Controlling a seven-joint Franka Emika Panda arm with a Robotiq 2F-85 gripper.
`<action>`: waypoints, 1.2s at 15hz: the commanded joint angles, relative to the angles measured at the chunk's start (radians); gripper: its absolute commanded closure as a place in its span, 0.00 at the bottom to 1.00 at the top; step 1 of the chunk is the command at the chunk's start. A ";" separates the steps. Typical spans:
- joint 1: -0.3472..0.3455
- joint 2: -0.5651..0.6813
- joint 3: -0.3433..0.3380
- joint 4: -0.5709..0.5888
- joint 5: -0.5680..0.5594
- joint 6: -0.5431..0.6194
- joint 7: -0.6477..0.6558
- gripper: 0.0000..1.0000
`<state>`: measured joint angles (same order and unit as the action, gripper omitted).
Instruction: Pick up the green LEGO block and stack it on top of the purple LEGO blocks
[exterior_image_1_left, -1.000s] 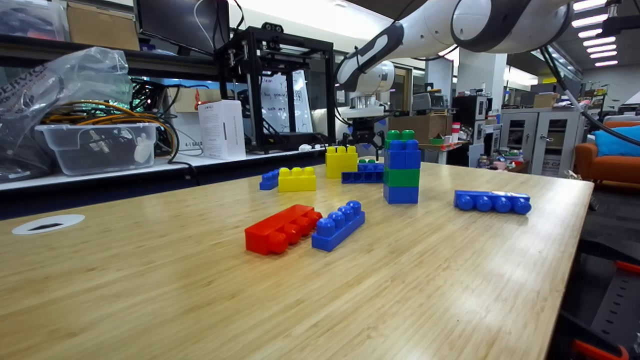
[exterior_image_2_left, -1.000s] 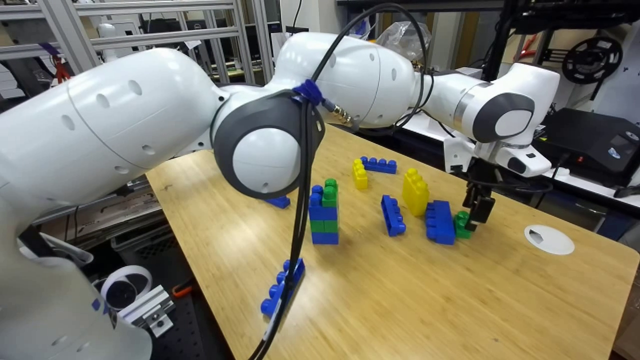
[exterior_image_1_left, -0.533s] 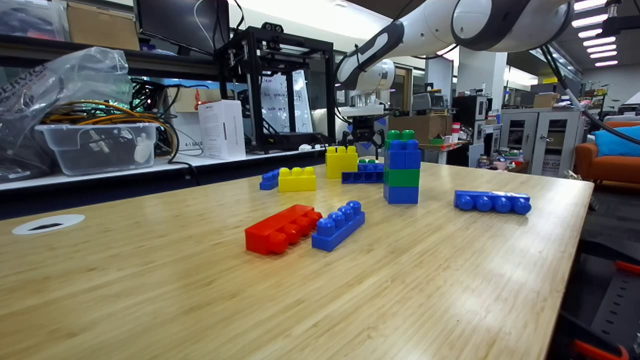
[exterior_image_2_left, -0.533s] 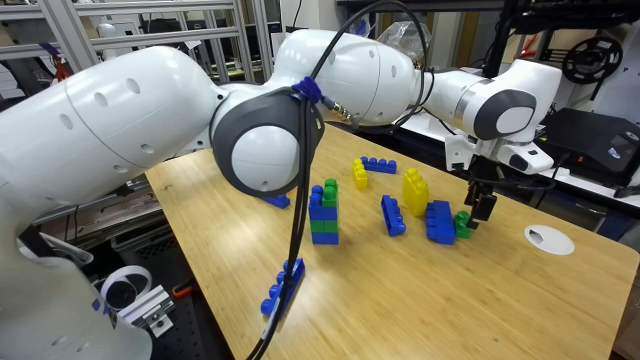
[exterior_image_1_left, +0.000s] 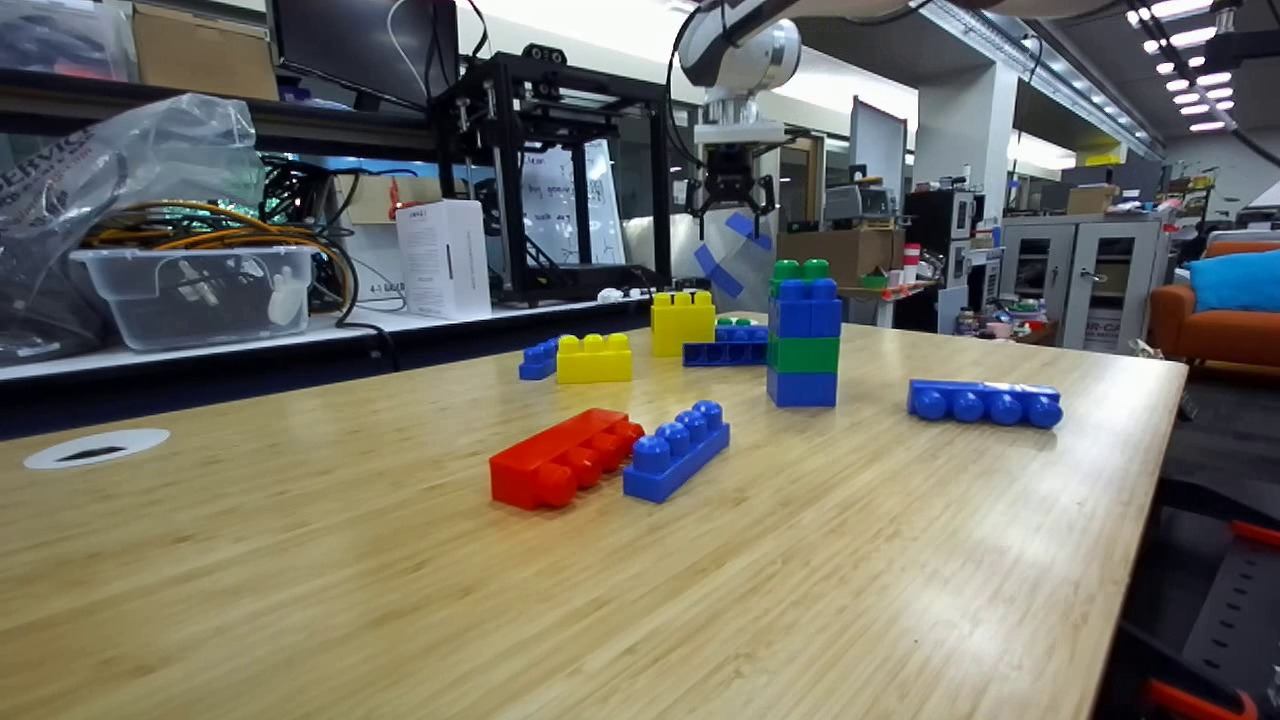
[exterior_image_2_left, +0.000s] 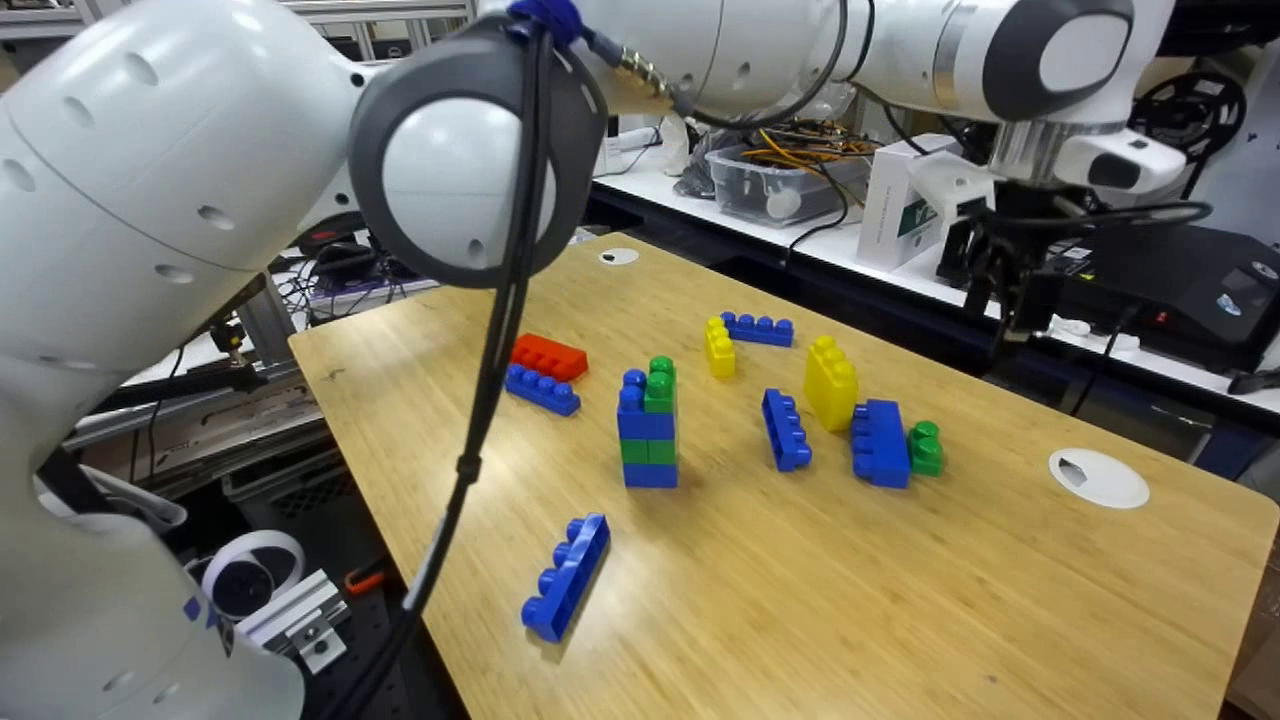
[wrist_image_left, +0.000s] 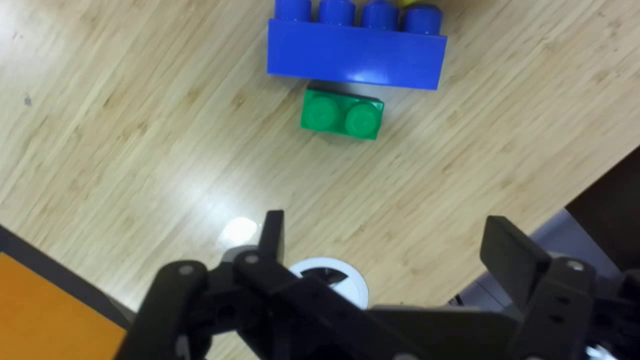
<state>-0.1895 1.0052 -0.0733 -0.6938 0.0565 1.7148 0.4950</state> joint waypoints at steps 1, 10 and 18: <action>0.018 -0.165 -0.009 -0.185 -0.047 -0.012 -0.102 0.00; 0.031 -0.407 -0.003 -0.624 -0.200 -0.044 -0.303 0.00; 0.060 -0.420 -0.030 -0.837 -0.107 0.225 -0.173 0.00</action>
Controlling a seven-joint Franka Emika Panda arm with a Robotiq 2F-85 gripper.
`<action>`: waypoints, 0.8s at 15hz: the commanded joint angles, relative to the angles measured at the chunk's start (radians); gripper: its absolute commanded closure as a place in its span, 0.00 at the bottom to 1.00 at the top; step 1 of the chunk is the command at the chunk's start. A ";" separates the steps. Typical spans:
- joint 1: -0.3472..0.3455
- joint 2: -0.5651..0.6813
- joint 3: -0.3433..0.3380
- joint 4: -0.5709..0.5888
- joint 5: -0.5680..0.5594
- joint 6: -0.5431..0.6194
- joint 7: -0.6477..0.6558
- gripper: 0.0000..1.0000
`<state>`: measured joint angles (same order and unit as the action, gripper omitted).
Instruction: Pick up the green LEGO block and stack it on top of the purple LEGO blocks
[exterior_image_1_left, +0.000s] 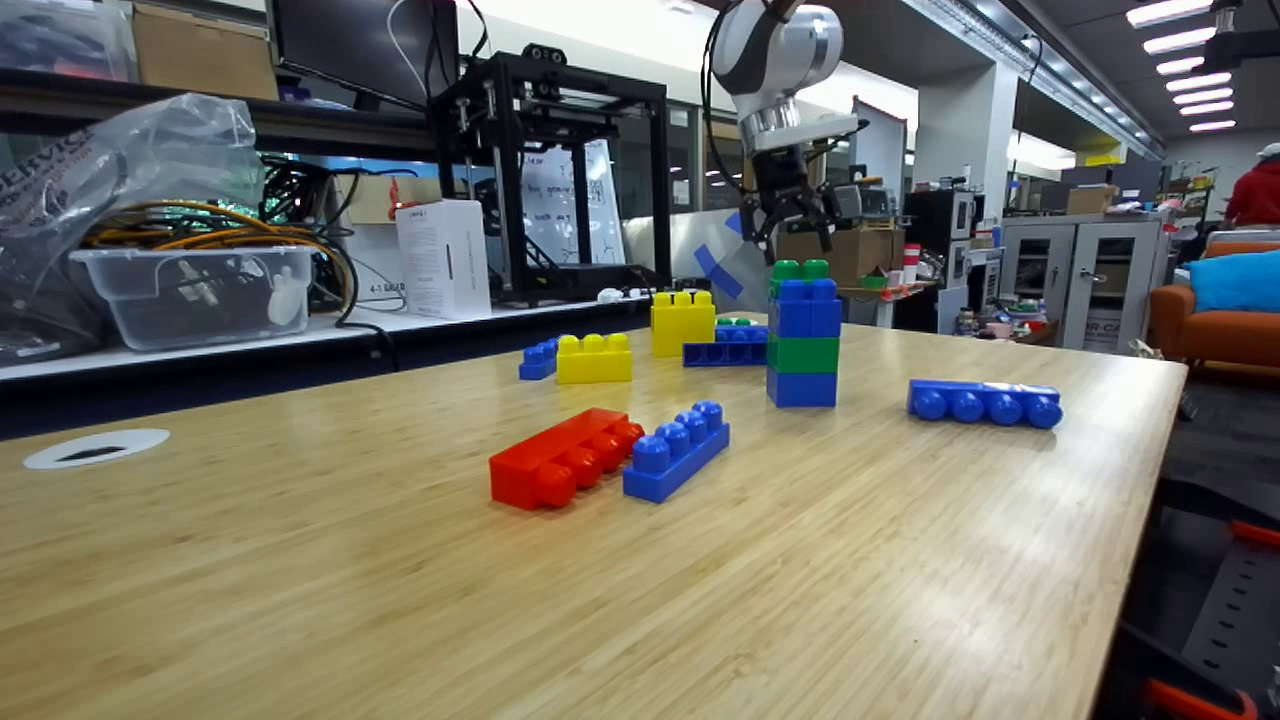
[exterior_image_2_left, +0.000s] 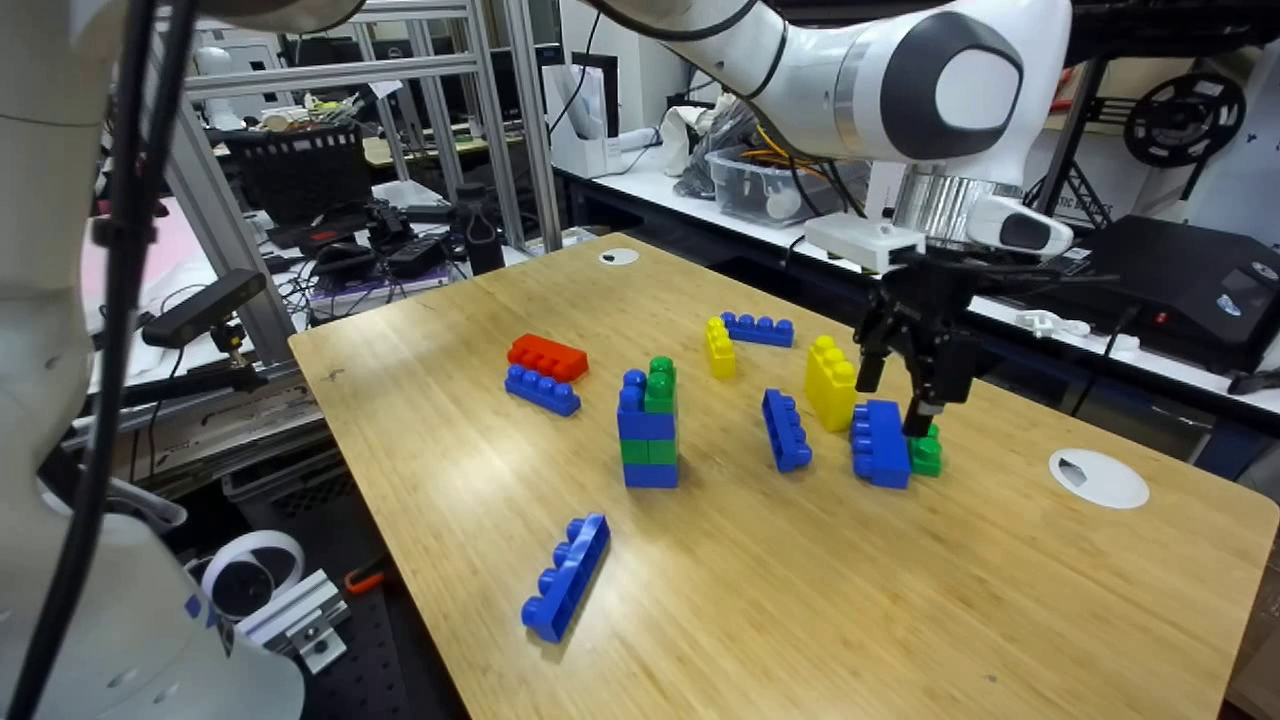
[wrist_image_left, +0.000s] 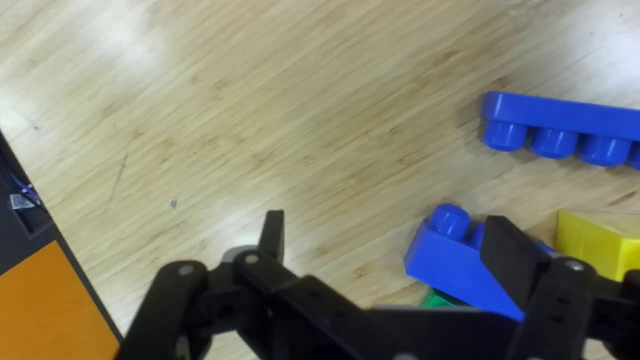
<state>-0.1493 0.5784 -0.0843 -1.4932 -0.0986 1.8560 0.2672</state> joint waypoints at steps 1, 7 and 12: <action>0.025 0.027 -0.021 -0.033 0.067 0.114 0.085 0.00; 0.062 0.075 -0.048 -0.028 0.099 0.267 0.210 0.00; 0.074 0.124 -0.068 -0.007 0.125 0.319 0.288 0.00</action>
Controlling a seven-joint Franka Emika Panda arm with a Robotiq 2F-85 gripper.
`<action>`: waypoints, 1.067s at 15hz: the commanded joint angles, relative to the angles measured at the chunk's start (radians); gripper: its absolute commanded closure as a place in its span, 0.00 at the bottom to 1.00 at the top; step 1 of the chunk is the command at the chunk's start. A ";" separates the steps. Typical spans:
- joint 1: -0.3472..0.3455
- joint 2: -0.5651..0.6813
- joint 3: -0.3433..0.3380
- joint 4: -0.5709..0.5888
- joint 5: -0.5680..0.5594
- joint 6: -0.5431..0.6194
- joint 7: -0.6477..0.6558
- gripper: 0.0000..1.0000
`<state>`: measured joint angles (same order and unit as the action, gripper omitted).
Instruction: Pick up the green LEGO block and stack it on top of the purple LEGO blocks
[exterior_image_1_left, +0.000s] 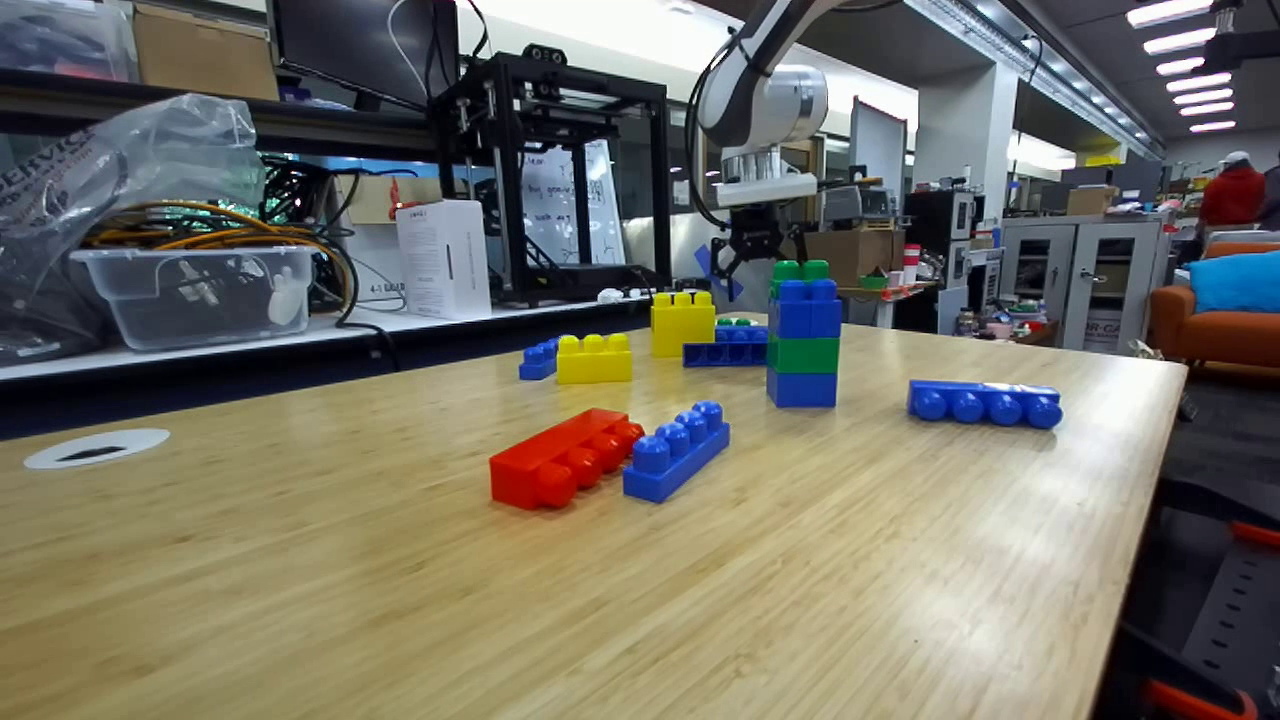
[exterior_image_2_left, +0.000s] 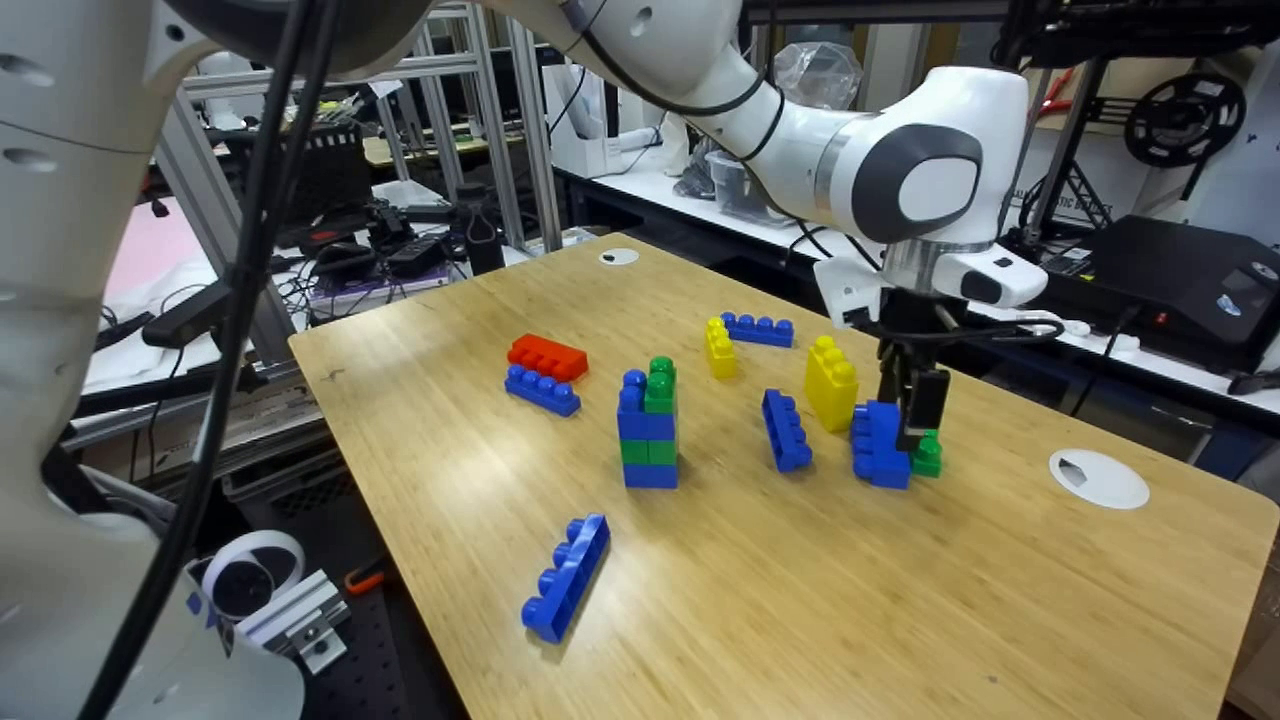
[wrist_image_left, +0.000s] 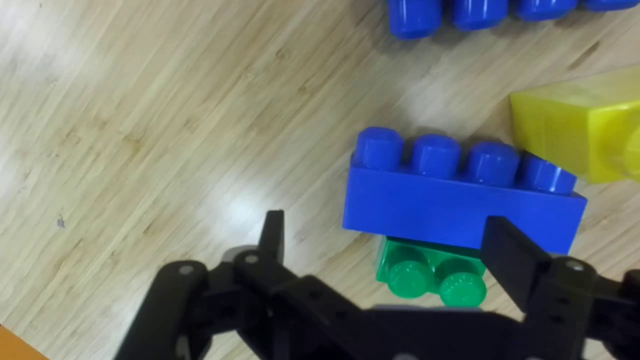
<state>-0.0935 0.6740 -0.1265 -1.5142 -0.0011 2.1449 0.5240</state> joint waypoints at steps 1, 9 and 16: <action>0.019 0.041 -0.026 0.020 0.033 0.038 0.041 0.00; 0.026 0.092 -0.029 0.082 0.055 0.090 0.087 0.00; 0.025 0.120 -0.031 0.122 0.057 0.092 0.102 0.00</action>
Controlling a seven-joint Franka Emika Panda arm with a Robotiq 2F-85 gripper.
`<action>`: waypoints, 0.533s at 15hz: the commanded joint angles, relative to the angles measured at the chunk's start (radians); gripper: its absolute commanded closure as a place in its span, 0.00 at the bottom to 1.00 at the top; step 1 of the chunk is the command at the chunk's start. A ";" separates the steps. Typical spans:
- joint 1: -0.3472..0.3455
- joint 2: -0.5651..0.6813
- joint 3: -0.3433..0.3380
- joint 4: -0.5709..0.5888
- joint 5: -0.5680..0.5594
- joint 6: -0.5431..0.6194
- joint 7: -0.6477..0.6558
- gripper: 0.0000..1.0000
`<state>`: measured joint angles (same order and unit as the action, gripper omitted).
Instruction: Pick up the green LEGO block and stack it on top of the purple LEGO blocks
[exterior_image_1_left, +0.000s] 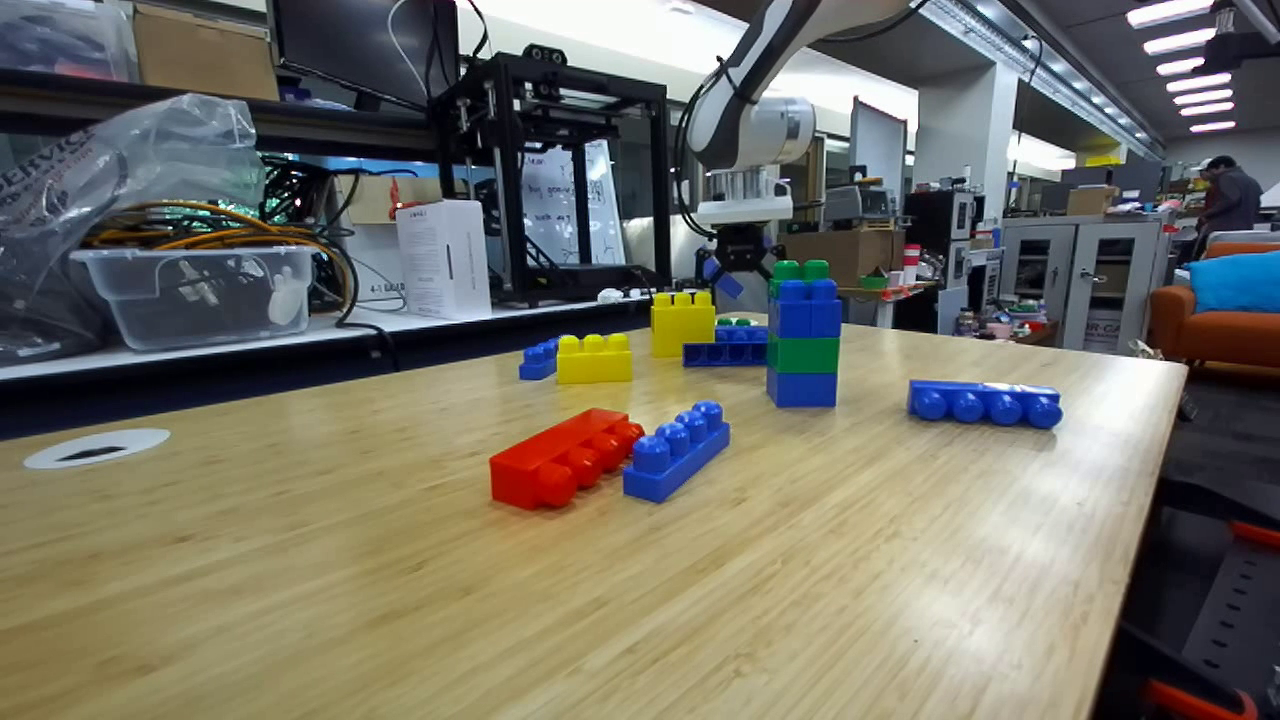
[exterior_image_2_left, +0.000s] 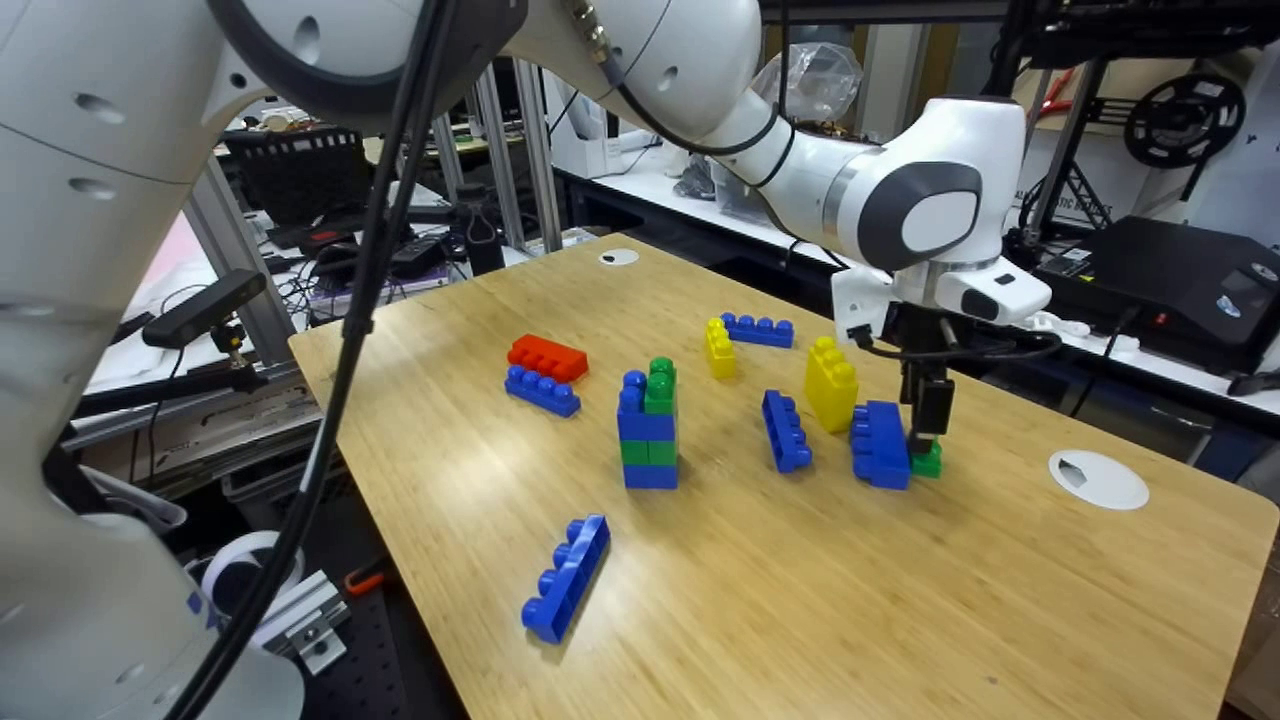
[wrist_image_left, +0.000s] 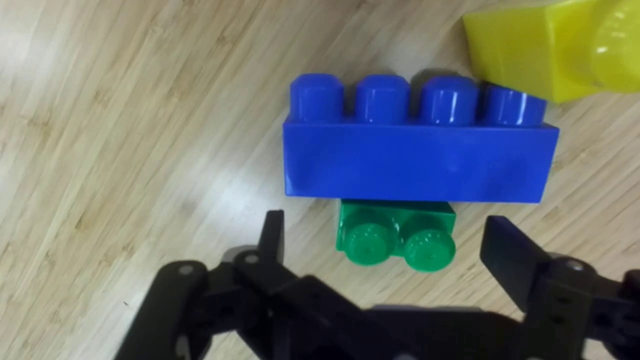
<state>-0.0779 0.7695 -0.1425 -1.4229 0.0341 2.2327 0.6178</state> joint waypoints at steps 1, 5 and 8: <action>0.010 0.028 -0.015 0.035 0.022 0.005 0.009 0.00; 0.010 0.040 -0.015 0.056 0.020 0.009 0.007 0.00; 0.007 0.056 -0.013 0.078 0.023 0.006 0.006 0.00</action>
<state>-0.0773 0.7992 -0.1425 -1.3797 0.0342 2.2371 0.6192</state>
